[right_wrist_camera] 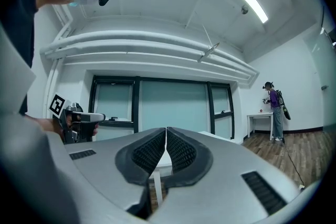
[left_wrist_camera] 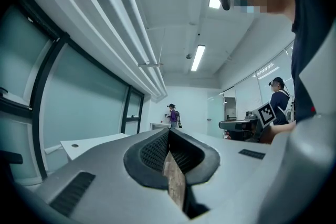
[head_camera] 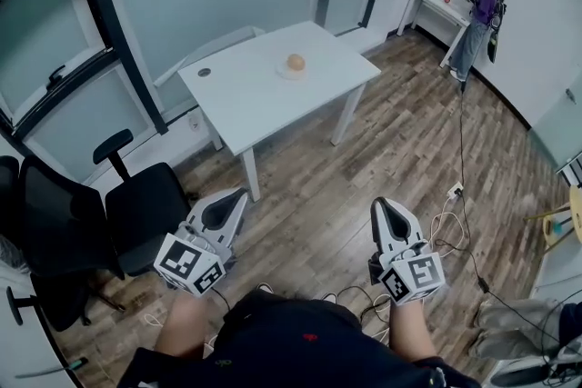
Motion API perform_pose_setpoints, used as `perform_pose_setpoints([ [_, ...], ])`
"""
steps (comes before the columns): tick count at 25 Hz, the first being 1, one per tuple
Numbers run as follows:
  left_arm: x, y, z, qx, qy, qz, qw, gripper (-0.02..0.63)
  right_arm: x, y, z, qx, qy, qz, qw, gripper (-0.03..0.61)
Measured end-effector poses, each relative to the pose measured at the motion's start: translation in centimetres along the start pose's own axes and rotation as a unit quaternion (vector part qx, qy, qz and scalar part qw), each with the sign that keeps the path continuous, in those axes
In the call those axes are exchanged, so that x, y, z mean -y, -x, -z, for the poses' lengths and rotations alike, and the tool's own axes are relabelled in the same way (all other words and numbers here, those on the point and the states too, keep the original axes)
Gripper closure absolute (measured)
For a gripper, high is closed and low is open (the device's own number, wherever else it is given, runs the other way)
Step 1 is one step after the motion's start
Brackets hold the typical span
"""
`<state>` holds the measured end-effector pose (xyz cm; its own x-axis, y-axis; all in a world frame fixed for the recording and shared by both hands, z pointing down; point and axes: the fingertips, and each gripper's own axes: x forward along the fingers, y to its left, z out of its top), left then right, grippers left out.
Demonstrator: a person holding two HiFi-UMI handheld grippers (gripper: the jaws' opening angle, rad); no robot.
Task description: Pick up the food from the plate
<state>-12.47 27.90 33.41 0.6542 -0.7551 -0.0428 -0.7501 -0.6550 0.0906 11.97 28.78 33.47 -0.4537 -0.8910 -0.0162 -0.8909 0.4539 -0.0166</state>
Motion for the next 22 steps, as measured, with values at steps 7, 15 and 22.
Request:
perform_pose_setpoints([
  [7,-4.8,1.8,1.1,-0.007,0.012,0.01,0.9999,0.591,-4.6,-4.0,2.2,-0.022,0.004,-0.009,1.0,0.552],
  [15,-7.6,0.3,2.4,-0.008,0.02,0.017,0.9996,0.591,-4.3,-8.0,3.1,-0.039,0.012,-0.018,0.999,0.552],
  [22,-10.7,-4.3,2.2,-0.014,0.022,-0.001,0.9997,0.591,-1.1,-13.5,3.7,-0.039,0.016,-0.04,0.998,0.552],
])
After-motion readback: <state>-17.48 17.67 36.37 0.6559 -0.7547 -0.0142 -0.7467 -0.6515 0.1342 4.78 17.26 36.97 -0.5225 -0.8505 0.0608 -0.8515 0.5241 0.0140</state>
